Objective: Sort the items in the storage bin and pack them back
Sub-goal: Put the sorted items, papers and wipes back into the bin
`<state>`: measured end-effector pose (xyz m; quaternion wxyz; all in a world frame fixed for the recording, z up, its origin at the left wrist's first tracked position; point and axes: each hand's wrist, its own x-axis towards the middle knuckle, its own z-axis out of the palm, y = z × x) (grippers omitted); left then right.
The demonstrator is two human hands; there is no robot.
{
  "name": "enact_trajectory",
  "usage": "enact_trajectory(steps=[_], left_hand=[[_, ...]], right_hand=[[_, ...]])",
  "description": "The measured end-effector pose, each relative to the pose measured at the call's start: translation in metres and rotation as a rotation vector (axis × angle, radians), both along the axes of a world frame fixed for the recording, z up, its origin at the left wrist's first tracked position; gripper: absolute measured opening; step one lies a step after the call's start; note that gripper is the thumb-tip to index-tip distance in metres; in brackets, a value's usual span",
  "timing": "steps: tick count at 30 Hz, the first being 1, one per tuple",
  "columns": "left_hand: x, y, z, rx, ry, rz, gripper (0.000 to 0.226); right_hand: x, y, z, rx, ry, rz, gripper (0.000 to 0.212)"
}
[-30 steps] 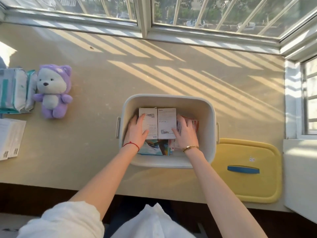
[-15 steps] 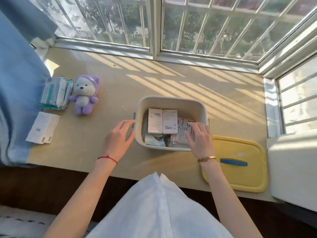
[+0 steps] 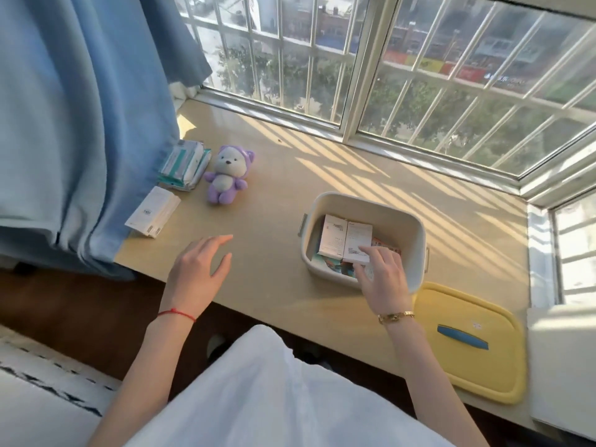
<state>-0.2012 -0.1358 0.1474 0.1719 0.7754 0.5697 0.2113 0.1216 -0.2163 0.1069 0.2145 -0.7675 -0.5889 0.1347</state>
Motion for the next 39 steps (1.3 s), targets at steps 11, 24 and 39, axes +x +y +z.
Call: enact_trajectory(steps=[11,24,39], left_hand=[[-0.191,0.027,0.002,0.01,0.011,0.135,0.031],[-0.361,0.106,0.0,-0.068,0.063,0.023,0.03],[-0.347,0.237,-0.064,-0.293,0.052,-0.037,0.042]], right_hand=[[-0.166,0.05,-0.009,0.017,-0.008,0.056,0.036],[-0.35,0.092,-0.009,-0.041,0.064,-0.026,0.038],[-0.371,0.207,-0.048,-0.111,0.119,-0.087,0.042]])
